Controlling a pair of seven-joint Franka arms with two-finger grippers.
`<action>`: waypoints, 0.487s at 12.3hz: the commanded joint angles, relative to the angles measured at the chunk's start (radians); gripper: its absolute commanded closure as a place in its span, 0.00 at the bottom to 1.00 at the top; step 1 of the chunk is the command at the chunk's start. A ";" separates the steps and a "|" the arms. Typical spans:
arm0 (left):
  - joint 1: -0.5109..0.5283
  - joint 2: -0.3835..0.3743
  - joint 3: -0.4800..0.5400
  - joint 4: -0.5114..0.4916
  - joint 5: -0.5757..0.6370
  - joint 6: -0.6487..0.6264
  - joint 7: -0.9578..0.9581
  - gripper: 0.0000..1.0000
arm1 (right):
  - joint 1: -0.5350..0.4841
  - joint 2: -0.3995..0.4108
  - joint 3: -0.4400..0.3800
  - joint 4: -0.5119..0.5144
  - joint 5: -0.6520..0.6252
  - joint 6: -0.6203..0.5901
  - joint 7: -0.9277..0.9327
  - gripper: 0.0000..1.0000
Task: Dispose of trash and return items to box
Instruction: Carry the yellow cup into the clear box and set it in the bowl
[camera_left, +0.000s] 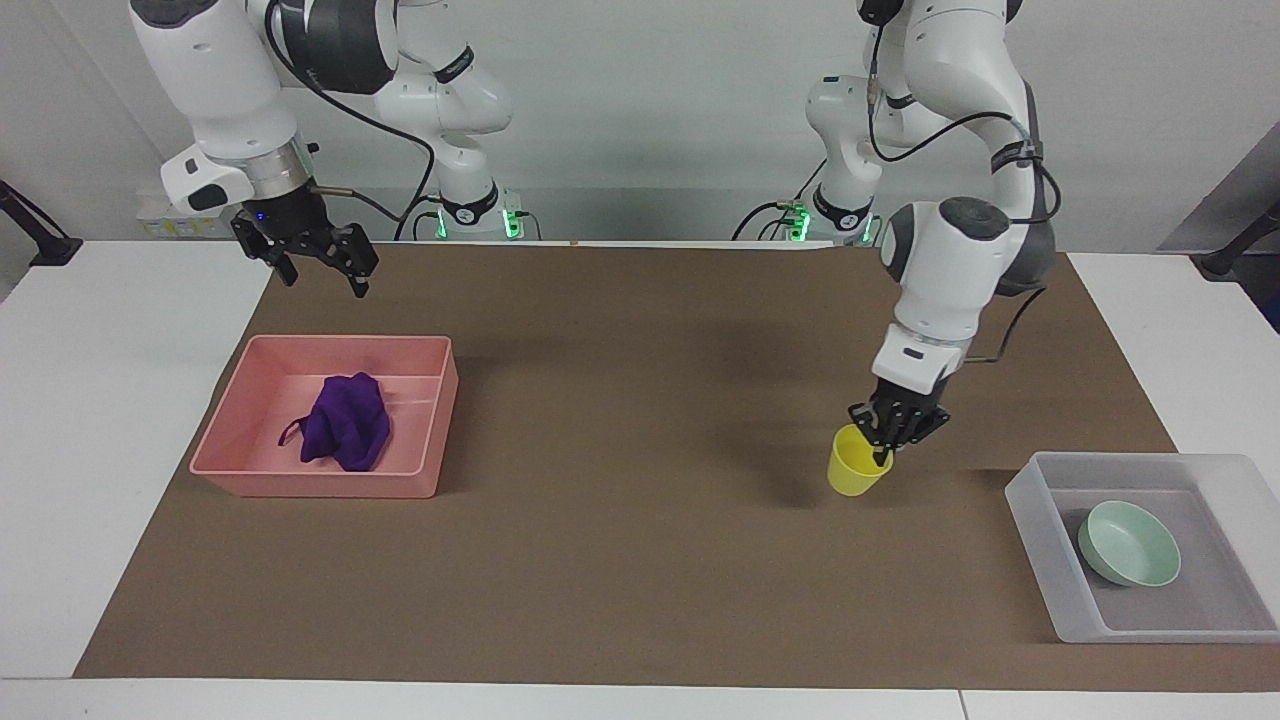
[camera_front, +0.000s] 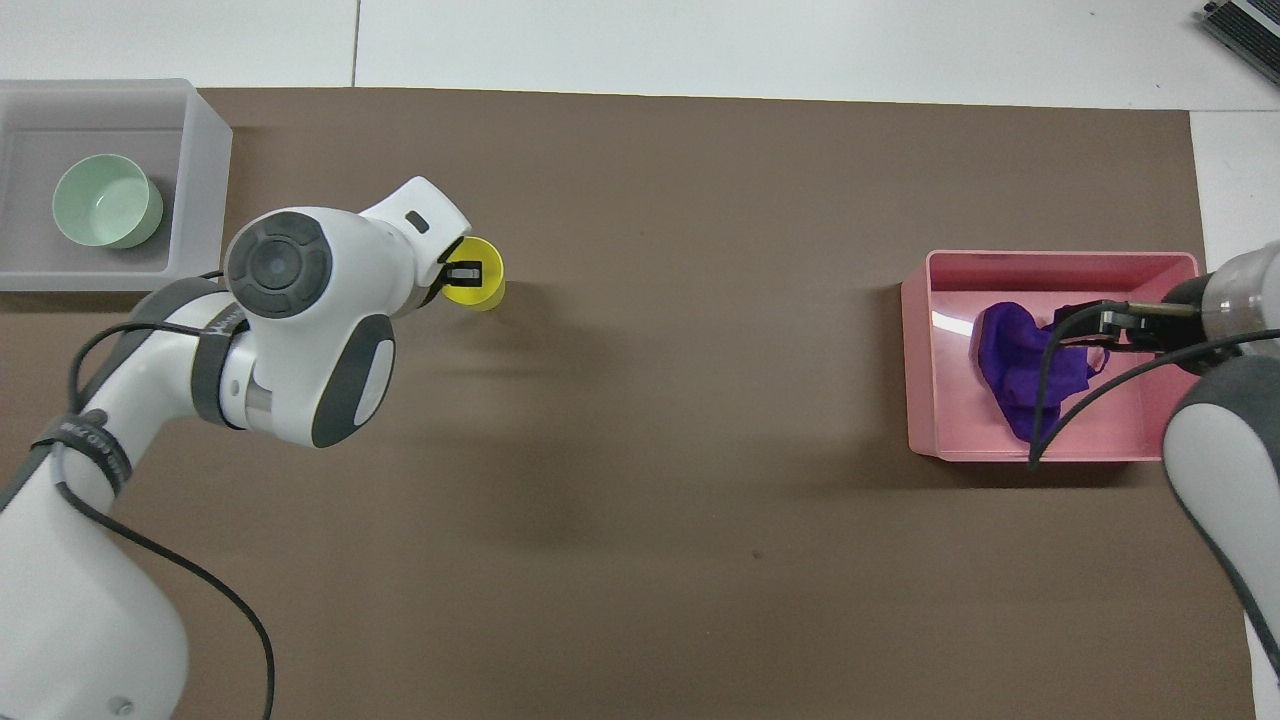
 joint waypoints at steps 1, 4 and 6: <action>0.116 0.020 -0.011 0.070 0.012 -0.015 0.010 1.00 | -0.021 0.025 0.012 0.119 0.016 -0.104 -0.039 0.00; 0.286 0.070 -0.020 0.162 0.006 -0.018 0.088 1.00 | -0.022 0.016 0.009 0.118 0.031 -0.120 -0.090 0.00; 0.361 0.131 -0.020 0.241 -0.046 -0.037 0.175 1.00 | -0.021 0.011 0.009 0.105 0.031 -0.118 -0.093 0.00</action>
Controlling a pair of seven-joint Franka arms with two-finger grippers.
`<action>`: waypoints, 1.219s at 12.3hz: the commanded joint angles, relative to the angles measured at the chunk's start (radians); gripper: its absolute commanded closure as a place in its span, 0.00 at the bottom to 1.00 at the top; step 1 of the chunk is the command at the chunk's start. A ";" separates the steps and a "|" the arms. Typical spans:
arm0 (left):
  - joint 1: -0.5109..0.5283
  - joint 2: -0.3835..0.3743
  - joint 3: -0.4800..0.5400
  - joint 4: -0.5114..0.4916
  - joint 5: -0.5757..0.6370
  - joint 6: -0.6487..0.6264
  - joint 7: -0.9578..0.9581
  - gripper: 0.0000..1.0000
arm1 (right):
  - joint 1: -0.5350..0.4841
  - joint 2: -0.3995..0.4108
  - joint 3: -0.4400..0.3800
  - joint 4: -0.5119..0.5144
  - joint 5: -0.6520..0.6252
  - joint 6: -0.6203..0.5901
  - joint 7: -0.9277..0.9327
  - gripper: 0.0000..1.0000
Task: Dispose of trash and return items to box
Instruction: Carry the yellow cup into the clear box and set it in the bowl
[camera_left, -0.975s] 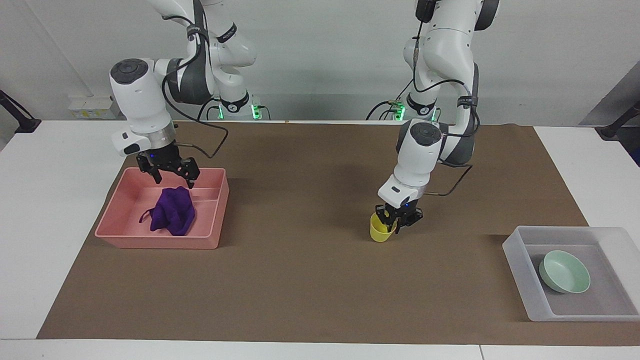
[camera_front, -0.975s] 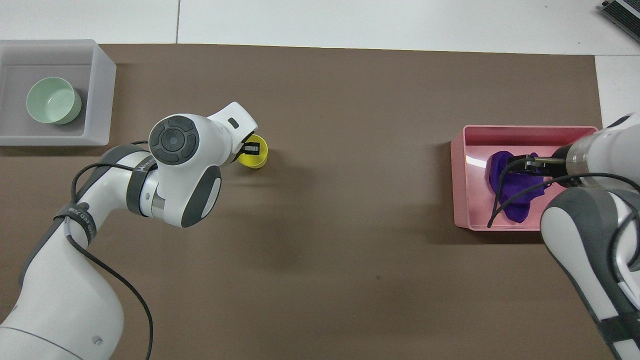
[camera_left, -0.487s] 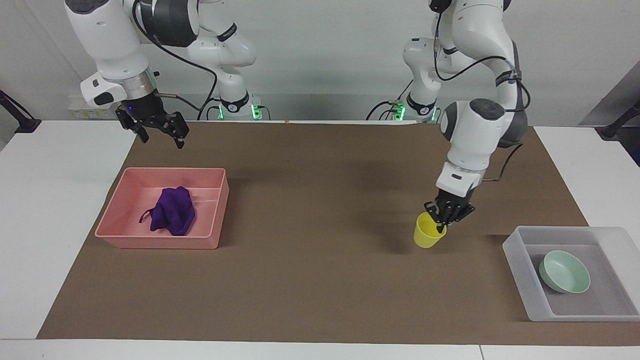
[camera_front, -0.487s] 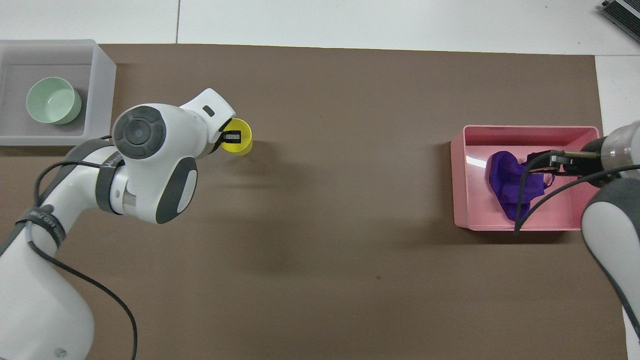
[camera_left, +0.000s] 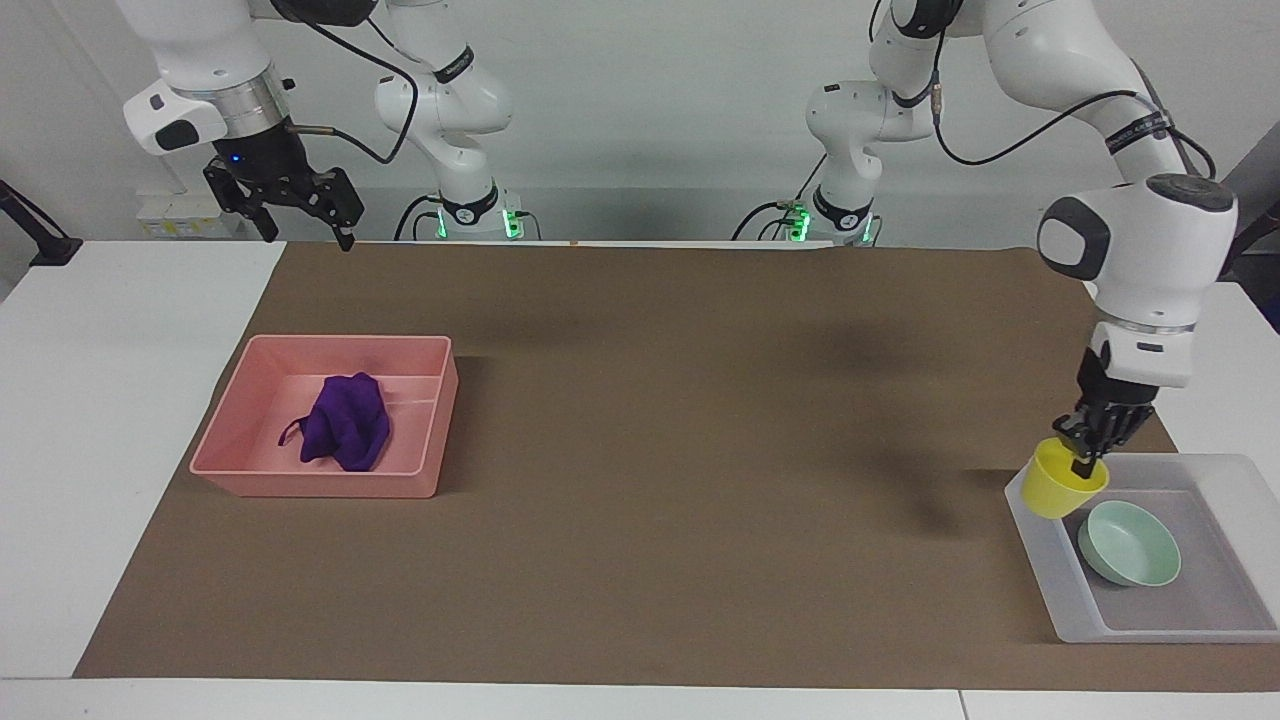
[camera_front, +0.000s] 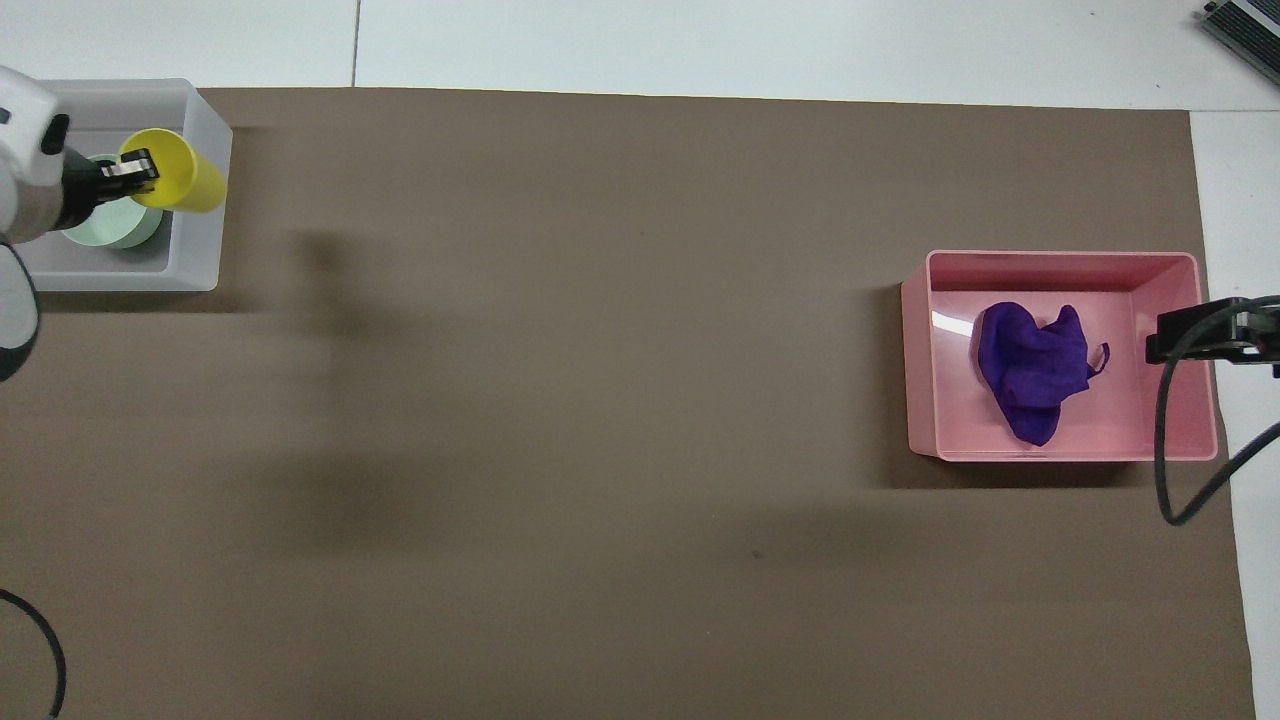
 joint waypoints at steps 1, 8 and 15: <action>0.089 0.124 -0.016 0.150 -0.070 -0.037 0.103 1.00 | -0.016 0.005 0.009 0.004 0.021 -0.021 -0.033 0.00; 0.183 0.300 -0.018 0.211 -0.113 0.055 0.131 1.00 | -0.011 -0.006 0.009 -0.017 0.006 -0.009 -0.026 0.00; 0.158 0.283 -0.019 0.215 -0.104 0.023 0.246 0.00 | -0.014 -0.006 0.009 -0.017 0.006 -0.009 -0.026 0.00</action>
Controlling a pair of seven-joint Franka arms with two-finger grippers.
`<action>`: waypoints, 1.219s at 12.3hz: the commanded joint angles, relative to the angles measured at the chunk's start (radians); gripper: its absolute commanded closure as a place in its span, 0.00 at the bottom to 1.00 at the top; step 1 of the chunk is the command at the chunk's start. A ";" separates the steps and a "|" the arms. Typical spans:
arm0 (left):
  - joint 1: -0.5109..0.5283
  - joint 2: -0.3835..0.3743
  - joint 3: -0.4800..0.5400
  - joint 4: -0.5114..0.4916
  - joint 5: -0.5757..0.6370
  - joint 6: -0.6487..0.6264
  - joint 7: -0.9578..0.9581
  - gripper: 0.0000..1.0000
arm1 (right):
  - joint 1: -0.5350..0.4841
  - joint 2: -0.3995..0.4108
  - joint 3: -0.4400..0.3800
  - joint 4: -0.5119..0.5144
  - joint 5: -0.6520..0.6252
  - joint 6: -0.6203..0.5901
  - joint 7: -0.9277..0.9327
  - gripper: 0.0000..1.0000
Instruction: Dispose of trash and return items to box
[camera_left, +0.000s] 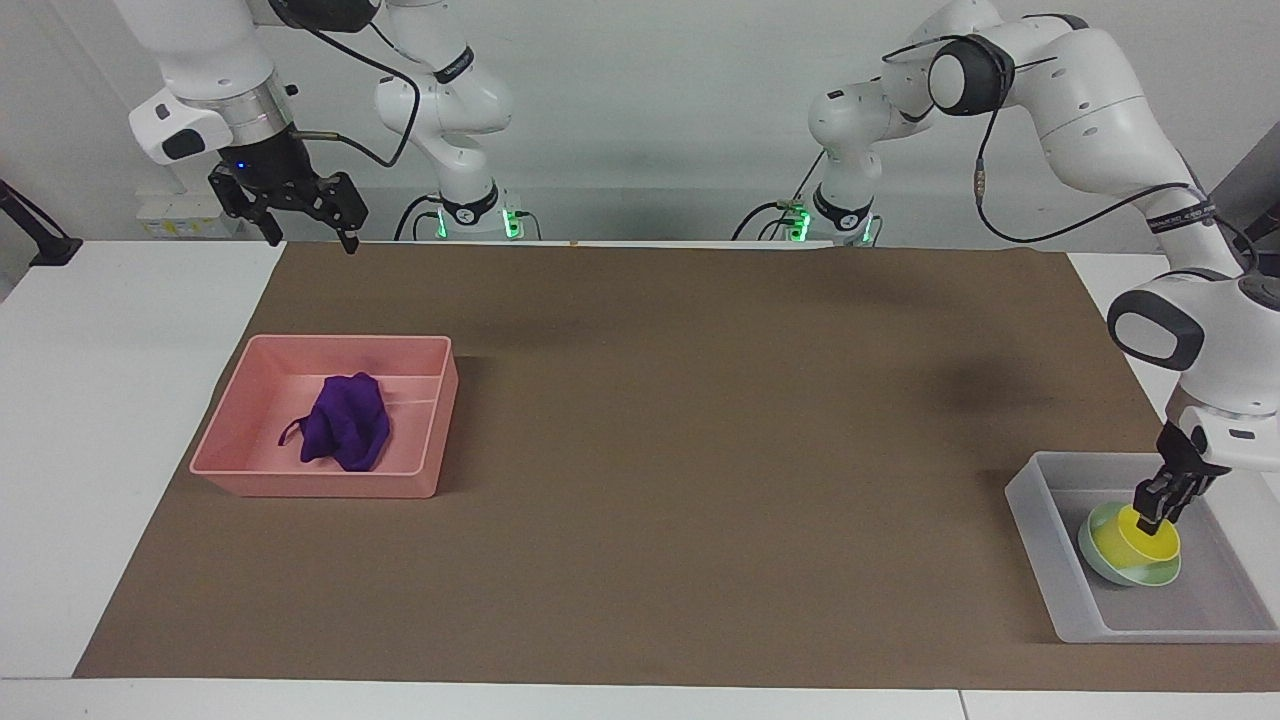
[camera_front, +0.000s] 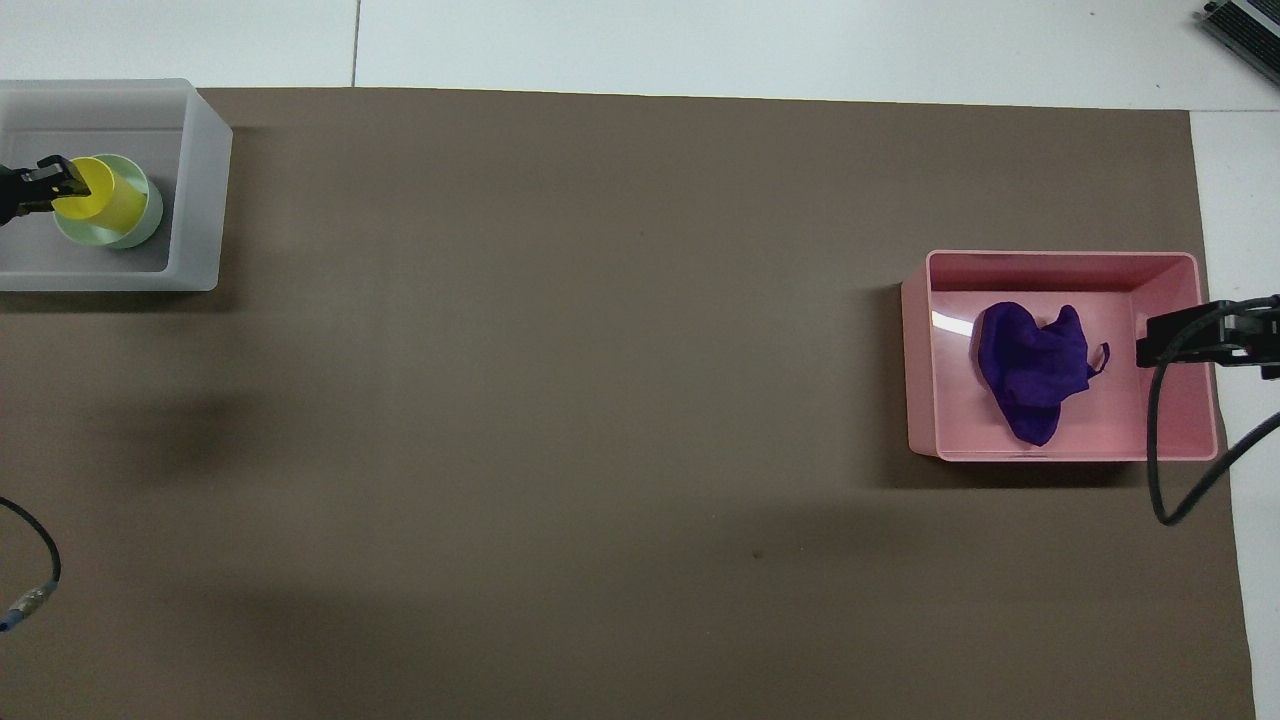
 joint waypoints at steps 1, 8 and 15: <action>-0.034 -0.045 0.005 0.000 -0.010 -0.022 0.163 0.00 | -0.017 -0.011 0.009 -0.013 0.003 -0.003 -0.021 0.00; -0.193 -0.334 0.010 -0.167 -0.010 -0.300 0.297 0.00 | -0.015 -0.011 0.007 -0.013 0.001 -0.007 -0.026 0.00; -0.258 -0.532 0.003 -0.128 0.051 -0.676 0.297 0.00 | -0.017 -0.011 0.009 -0.013 0.001 -0.006 -0.026 0.00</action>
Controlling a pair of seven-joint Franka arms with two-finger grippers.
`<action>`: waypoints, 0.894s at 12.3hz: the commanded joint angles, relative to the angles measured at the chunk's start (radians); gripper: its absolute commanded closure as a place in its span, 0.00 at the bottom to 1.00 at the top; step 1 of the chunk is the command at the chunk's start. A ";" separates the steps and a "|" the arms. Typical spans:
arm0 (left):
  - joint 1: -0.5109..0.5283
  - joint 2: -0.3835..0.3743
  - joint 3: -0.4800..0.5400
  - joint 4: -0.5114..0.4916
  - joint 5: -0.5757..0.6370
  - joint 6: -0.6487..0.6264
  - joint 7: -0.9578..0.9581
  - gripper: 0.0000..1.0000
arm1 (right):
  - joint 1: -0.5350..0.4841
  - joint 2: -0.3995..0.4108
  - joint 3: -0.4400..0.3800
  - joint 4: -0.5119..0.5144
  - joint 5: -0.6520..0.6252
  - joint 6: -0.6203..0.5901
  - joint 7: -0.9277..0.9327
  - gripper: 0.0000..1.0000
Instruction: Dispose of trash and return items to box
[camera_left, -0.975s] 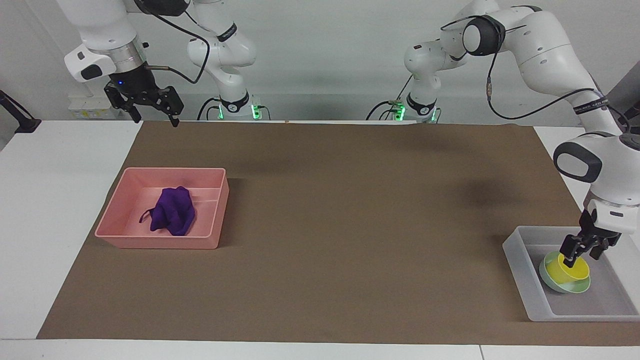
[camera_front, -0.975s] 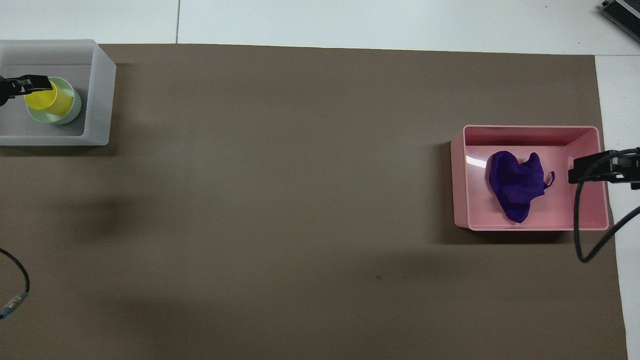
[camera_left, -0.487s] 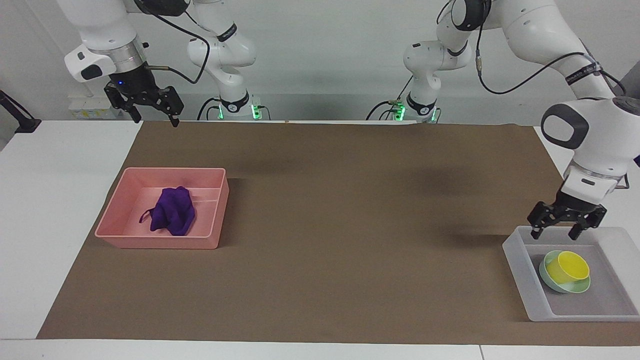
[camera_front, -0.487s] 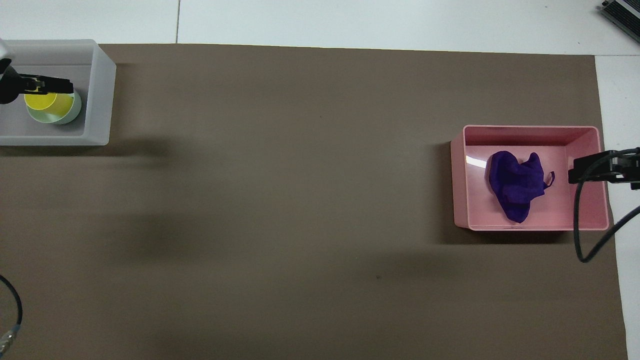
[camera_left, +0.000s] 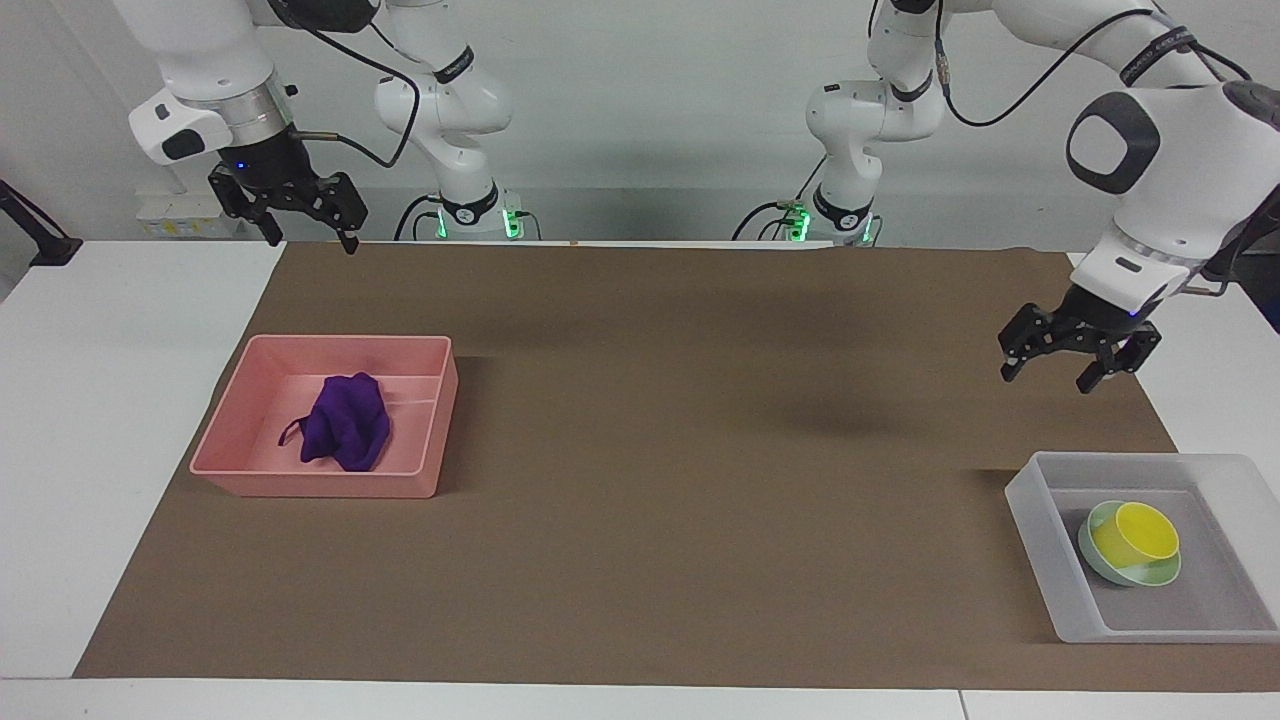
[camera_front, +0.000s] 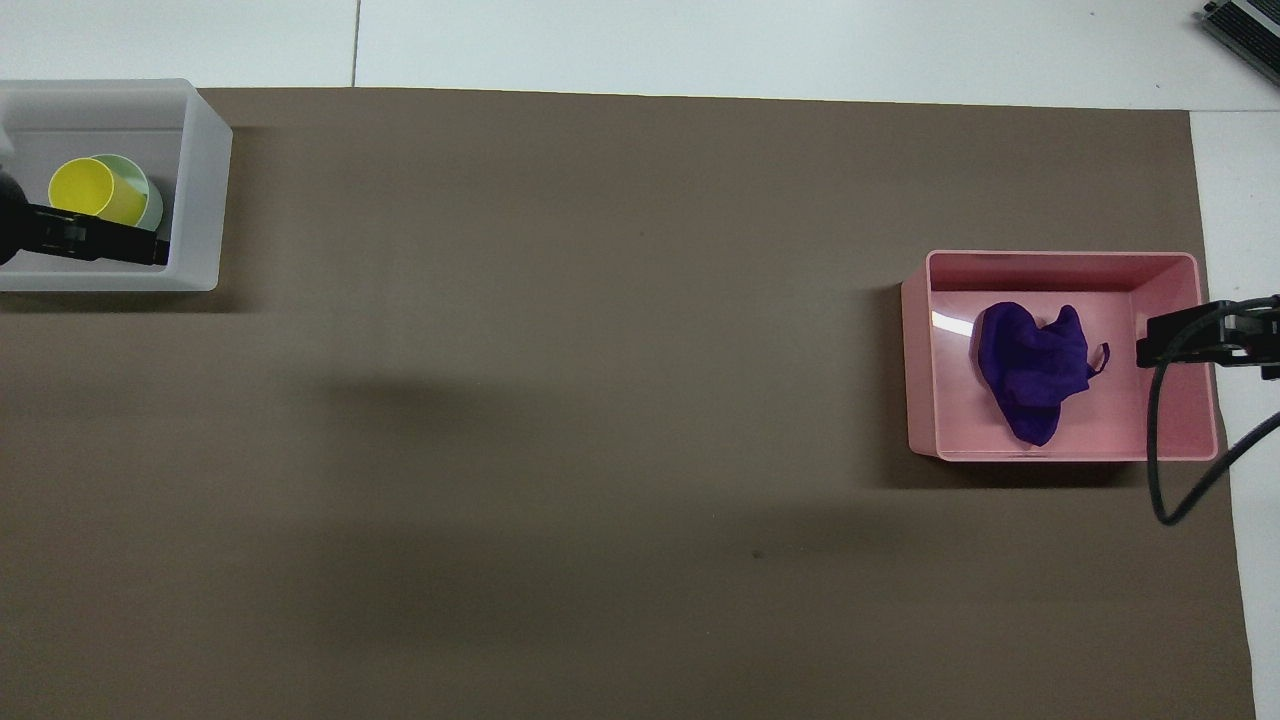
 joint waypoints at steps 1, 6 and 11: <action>-0.027 -0.042 0.008 0.033 0.064 -0.115 0.016 0.00 | -0.017 -0.011 0.009 -0.013 0.001 -0.006 -0.026 0.00; -0.047 -0.047 -0.004 0.108 0.057 -0.240 0.007 0.00 | -0.017 -0.011 0.010 -0.013 0.009 0.002 -0.016 0.00; -0.052 -0.087 -0.004 0.044 0.063 -0.263 -0.032 0.00 | -0.017 -0.011 0.010 -0.013 0.011 0.011 -0.016 0.00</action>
